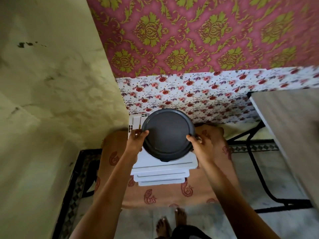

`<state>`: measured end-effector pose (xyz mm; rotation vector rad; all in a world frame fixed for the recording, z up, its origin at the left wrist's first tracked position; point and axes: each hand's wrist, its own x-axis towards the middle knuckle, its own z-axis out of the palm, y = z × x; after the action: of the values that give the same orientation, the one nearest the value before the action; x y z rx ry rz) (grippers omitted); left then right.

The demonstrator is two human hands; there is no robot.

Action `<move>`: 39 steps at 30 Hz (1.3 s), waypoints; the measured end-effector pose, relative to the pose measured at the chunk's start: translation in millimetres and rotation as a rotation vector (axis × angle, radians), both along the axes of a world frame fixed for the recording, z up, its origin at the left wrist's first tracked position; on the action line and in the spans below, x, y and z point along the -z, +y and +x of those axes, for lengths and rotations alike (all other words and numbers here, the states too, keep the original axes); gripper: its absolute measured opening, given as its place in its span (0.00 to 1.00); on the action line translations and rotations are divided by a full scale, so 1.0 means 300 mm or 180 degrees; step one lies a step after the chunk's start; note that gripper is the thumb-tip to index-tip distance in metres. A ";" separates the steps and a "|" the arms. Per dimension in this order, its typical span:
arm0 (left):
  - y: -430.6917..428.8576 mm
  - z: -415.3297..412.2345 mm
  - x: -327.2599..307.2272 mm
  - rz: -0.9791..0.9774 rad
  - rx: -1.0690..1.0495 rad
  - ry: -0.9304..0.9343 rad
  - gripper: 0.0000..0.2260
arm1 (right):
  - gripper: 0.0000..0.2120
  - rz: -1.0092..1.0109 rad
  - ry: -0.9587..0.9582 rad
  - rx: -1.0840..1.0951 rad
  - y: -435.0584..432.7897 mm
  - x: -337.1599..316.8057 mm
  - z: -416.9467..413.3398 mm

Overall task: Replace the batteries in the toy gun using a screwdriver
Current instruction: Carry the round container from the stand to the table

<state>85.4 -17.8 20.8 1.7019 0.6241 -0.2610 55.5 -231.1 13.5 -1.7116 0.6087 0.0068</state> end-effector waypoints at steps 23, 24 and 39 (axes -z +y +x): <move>-0.889 -0.426 -0.204 -0.0057 0.0838 -0.0914 0.17 | 0.10 0.0002 -0.0345 0.1113 -0.812 -0.163 -0.609; -0.931 -0.449 -0.205 -0.0081 0.0878 -0.0898 0.18 | 0.10 0.0016 -0.0332 0.1126 -0.850 -0.168 -0.638; -1.560 -0.620 -0.199 -0.0238 0.0839 -0.0690 0.15 | 0.12 0.0282 -0.0293 0.1353 -1.461 -0.172 -0.830</move>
<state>-100.6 -485.8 80.5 1.7111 0.2270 -0.2777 -193.5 -669.6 65.2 -1.4616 0.8787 -0.3392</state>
